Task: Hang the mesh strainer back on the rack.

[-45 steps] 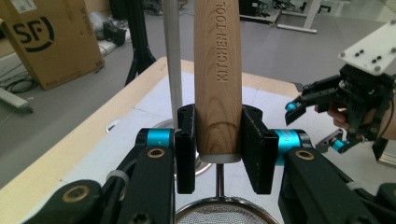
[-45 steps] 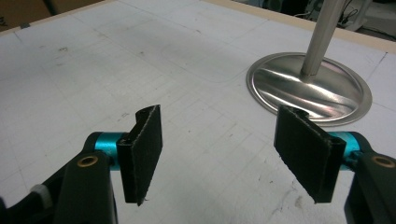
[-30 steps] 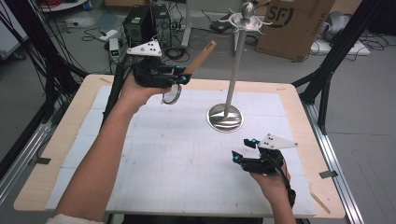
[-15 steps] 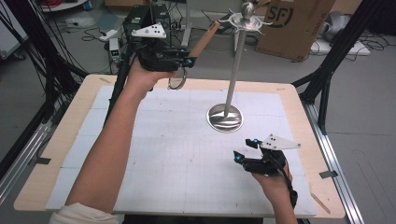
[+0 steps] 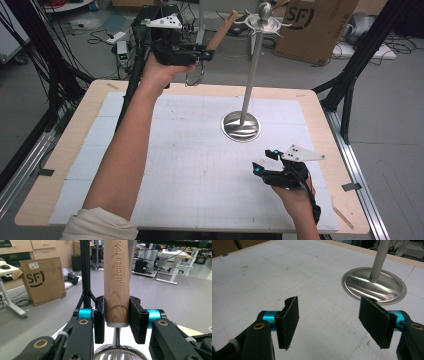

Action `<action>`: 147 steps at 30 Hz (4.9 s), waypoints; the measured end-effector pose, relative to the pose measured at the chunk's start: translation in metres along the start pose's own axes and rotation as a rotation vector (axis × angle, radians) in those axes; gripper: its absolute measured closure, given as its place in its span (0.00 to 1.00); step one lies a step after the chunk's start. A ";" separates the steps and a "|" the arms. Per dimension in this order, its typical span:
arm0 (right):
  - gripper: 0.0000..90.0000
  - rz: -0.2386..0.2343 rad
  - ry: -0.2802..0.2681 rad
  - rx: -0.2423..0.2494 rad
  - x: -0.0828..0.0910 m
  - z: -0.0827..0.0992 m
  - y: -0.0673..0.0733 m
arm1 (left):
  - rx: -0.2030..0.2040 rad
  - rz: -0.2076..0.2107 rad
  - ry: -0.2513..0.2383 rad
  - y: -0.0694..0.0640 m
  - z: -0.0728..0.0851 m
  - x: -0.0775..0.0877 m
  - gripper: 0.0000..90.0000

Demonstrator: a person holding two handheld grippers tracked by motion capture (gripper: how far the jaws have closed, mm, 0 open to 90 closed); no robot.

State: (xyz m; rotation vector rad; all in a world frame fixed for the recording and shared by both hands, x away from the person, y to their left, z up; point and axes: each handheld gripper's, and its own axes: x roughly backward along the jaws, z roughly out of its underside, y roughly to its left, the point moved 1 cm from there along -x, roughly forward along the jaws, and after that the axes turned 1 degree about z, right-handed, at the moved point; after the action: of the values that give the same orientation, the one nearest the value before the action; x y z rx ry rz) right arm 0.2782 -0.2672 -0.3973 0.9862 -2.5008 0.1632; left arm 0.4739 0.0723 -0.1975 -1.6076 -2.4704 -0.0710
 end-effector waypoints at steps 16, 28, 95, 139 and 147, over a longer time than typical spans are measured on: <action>0.35 -0.002 0.001 -0.004 0.001 0.000 0.001 | -0.024 0.045 0.042 -0.017 0.003 -0.016 0.77; 0.35 -0.003 0.001 0.001 -0.001 -0.001 0.003 | -0.060 0.039 0.103 -0.031 0.009 -0.036 0.76; 0.35 -0.022 0.033 0.024 -0.012 -0.002 0.012 | -0.032 -0.005 0.192 -0.052 0.100 0.045 0.29; 0.35 -0.018 0.039 0.033 -0.015 -0.002 0.013 | 0.027 -0.113 0.198 -0.075 0.203 0.108 0.21; 0.35 -0.020 0.045 0.035 -0.015 -0.001 0.012 | 0.020 -0.110 0.196 -0.083 0.216 0.112 0.21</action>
State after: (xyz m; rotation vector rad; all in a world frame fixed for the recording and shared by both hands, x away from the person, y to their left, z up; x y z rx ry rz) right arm 0.2799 -0.2489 -0.4027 1.0105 -2.4539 0.2207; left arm 0.3253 0.1709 -0.3831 -1.3842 -2.3979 -0.2081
